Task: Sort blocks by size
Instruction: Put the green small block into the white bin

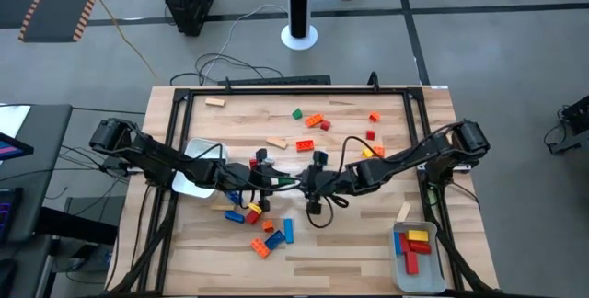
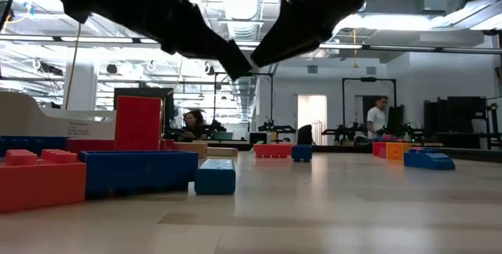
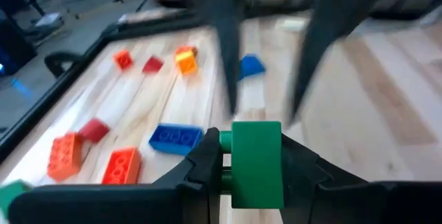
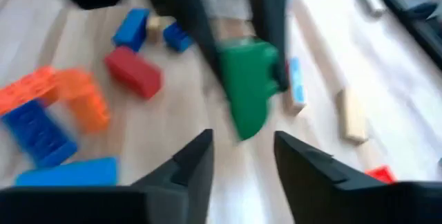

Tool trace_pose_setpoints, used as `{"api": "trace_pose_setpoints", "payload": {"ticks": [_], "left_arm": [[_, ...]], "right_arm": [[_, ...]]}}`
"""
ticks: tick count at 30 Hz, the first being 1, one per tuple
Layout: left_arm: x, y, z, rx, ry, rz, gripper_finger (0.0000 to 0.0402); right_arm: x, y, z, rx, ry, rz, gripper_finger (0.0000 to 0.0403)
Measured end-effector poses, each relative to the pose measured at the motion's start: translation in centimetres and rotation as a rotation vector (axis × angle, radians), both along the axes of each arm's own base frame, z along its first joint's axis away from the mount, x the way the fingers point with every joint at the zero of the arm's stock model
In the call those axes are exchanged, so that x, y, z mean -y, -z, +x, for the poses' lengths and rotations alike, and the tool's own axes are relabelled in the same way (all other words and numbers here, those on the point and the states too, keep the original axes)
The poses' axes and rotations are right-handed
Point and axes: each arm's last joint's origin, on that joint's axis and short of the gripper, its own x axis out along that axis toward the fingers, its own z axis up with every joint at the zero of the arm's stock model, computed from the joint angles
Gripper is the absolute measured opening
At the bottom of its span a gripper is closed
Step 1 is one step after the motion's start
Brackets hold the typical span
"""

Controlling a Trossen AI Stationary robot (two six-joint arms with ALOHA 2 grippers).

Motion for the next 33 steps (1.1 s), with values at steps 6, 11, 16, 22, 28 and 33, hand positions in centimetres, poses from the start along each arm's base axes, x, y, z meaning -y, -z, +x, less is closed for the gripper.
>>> {"api": "trace_pose_setpoints", "payload": {"ticks": [6,11,16,22,28,33], "left_arm": [[-0.1,0.2,0.0,-0.021,-0.022,0.008,0.009],[-0.2,0.1,-0.4,-0.051,-0.027,-0.002,0.009],[-0.7,-2.6,-2.8,-0.169,-0.068,-0.066,0.009],[-2.1,-4.2,-8.6,-0.312,-0.359,-0.183,0.009],[-3.3,-3.6,-13.1,-0.434,-0.679,-0.299,0.009],[-3.5,-2.4,-14.3,-0.591,-0.804,-0.346,0.0091]], "right_arm": [[-0.1,-0.5,-0.9,-0.043,0.009,0.015,0.0247],[0.3,0.0,-2.1,-0.155,0.079,0.054,0.0254],[0.5,1.4,-3.5,-0.308,0.17,0.082,0.0255],[-1.1,2.0,-4.8,-0.337,0.205,0.042,0.0255],[-2.1,1.6,-4.8,-0.244,0.238,-0.035,0.0255],[-2.2,1.4,-4.5,-0.221,0.227,-0.041,0.0255]]}}
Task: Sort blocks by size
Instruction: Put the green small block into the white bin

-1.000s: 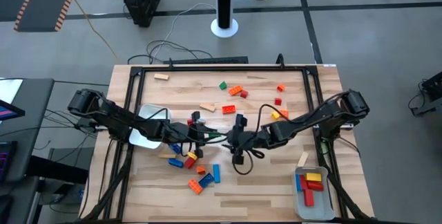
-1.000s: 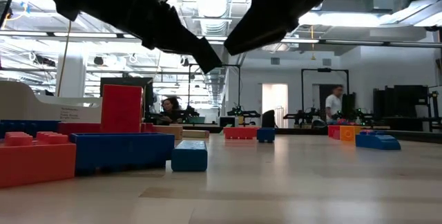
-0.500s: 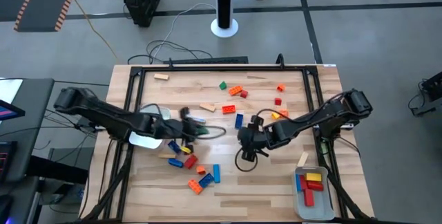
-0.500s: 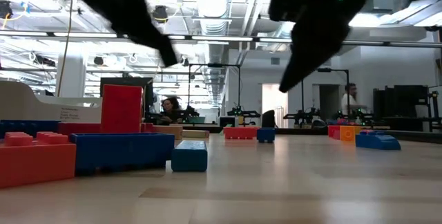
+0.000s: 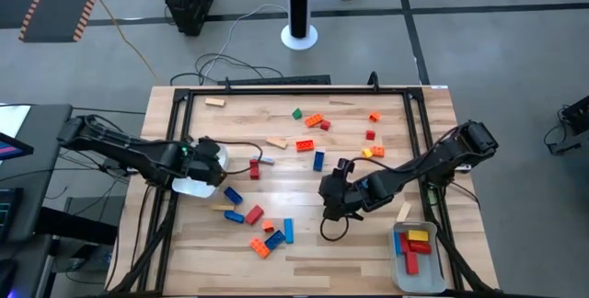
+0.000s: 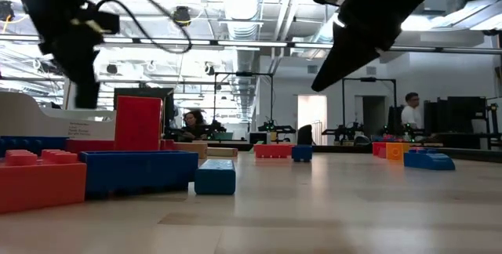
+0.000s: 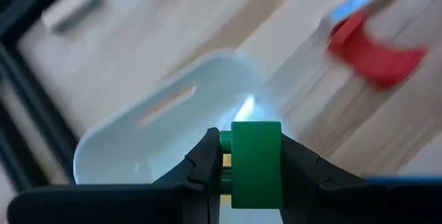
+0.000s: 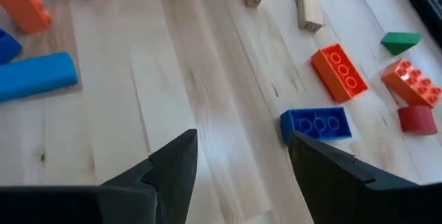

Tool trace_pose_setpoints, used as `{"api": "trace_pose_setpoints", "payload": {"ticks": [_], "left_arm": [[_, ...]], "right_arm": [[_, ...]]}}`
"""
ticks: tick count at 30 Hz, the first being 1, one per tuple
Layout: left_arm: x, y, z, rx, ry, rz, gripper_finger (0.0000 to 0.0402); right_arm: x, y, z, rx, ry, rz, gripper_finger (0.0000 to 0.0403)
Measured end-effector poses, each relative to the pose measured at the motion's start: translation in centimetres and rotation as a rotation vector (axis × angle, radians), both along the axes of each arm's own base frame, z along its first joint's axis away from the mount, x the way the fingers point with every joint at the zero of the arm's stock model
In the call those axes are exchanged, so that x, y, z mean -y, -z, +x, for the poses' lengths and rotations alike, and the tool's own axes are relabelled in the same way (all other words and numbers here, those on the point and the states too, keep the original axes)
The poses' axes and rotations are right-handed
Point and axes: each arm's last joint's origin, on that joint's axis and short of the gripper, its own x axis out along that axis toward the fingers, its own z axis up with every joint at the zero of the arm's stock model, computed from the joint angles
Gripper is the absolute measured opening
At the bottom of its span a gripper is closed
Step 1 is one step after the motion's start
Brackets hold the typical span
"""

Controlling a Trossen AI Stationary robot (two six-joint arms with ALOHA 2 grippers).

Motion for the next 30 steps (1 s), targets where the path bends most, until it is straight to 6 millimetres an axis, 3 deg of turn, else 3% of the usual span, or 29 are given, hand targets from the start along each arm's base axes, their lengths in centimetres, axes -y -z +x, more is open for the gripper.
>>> {"api": "trace_pose_setpoints", "payload": {"ticks": [8,20,30], "left_arm": [[-1.0,1.7,-0.3,-0.259,-0.147,-0.01,0.0091],[-4.9,4.3,0.7,-0.596,-0.323,0.002,0.0091],[-6.6,5.2,0.7,-0.719,-0.379,0.084,0.0091]], "right_arm": [[-0.1,-0.1,0.1,0.015,-0.008,-0.002,0.0255],[-0.7,-0.4,0.4,0.052,-0.057,-0.008,0.0255],[-0.7,-0.4,0.5,0.057,-0.059,-0.005,0.0255]]}}
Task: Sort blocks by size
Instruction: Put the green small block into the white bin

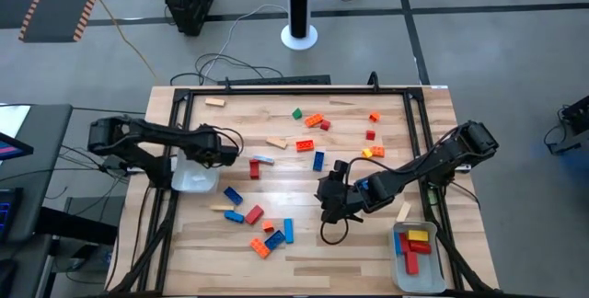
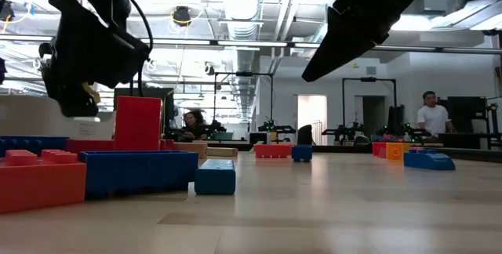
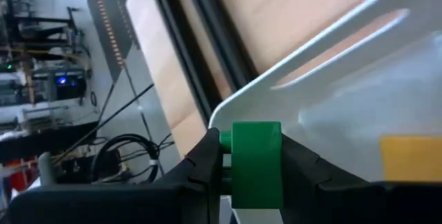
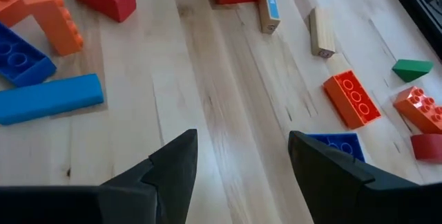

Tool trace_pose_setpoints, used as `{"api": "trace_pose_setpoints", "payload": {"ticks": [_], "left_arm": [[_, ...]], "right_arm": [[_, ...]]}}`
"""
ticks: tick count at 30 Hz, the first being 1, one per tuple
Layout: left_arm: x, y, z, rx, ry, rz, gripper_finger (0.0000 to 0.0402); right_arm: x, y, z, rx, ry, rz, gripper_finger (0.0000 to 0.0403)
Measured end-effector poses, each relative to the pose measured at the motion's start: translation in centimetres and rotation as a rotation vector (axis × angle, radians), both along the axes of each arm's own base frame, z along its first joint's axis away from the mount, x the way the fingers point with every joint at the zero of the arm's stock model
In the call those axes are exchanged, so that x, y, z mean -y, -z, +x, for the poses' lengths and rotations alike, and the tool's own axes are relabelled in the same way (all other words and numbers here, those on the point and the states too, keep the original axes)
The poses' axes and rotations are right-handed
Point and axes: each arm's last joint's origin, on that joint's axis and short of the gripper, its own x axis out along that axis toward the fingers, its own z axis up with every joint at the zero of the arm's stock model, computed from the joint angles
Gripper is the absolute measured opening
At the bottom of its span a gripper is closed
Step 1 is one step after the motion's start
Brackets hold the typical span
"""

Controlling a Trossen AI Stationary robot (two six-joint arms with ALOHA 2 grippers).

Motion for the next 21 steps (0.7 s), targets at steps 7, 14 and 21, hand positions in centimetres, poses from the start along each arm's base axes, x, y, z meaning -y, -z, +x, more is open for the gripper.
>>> {"api": "trace_pose_setpoints", "payload": {"ticks": [7,14,21], "left_arm": [[-0.7,-0.5,-0.6,0.018,-0.048,0.011,0.0091],[-0.2,-1.6,-0.1,0.076,0.014,0.005,0.0091],[0.8,-2.3,2.0,0.178,0.183,-0.077,0.0097]], "right_arm": [[-0.2,0.0,0.0,0.004,-0.007,0.003,0.0255],[-0.4,0.0,-0.1,0.006,-0.013,0.005,0.0255],[-0.4,-0.1,0.0,0.018,-0.013,0.01,0.0255]]}}
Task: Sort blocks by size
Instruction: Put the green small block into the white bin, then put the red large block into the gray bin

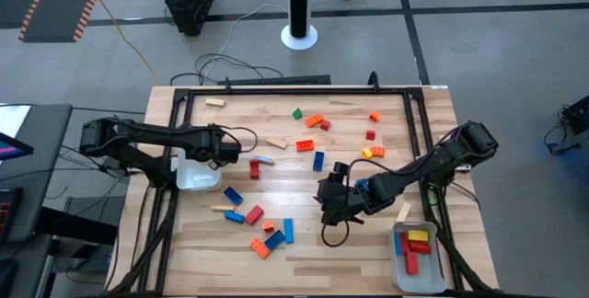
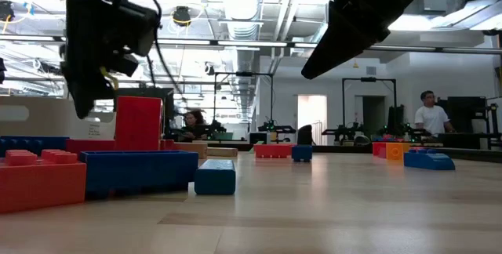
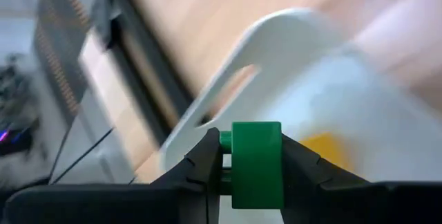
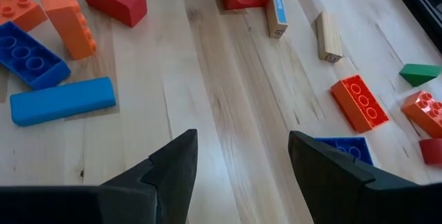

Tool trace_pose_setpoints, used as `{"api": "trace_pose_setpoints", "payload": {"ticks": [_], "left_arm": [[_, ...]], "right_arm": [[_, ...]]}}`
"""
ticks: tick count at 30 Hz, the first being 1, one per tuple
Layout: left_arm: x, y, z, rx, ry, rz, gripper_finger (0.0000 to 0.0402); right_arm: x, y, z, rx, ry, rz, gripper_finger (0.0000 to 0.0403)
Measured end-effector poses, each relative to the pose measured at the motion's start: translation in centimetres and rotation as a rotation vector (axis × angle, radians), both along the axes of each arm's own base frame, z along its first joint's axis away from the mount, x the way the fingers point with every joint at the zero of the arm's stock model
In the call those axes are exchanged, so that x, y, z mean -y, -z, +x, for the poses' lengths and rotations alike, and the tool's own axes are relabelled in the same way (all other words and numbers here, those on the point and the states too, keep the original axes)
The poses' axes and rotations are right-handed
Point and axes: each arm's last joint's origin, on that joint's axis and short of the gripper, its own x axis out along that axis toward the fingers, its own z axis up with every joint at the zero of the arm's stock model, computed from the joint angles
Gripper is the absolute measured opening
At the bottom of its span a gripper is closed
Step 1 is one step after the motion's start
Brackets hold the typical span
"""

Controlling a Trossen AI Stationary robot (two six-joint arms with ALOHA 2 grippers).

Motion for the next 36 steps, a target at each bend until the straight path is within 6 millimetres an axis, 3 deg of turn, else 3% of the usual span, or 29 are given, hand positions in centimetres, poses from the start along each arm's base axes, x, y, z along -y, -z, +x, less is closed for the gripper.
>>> {"api": "trace_pose_setpoints", "payload": {"ticks": [4,10,17,24,29,36], "left_arm": [[0.5,0.2,0.9,0.049,0.087,-0.043,0.0128],[0.6,0.1,0.8,0.032,0.116,-0.067,0.0177],[0.8,-1.9,1.6,0.109,0.197,-0.079,0.0182],[2.4,-3.2,4.7,0.284,0.521,-0.092,0.0182],[3.2,-2.7,7.3,0.395,0.757,-0.148,0.0183],[1.8,1.2,9.3,0.257,0.782,-0.217,0.0183]], "right_arm": [[0.0,0.0,0.0,0.003,0.0,0.001,0.0255],[0.0,0.0,0.0,0.002,-0.001,0.001,0.0255],[0.0,0.0,0.0,-0.004,-0.001,-0.002,0.0255],[0.1,0.0,0.0,-0.003,0.002,-0.001,0.0255],[0.1,0.0,0.0,-0.003,0.002,-0.001,0.0255],[-0.1,0.0,0.0,0.002,-0.002,0.001,0.0255]]}}
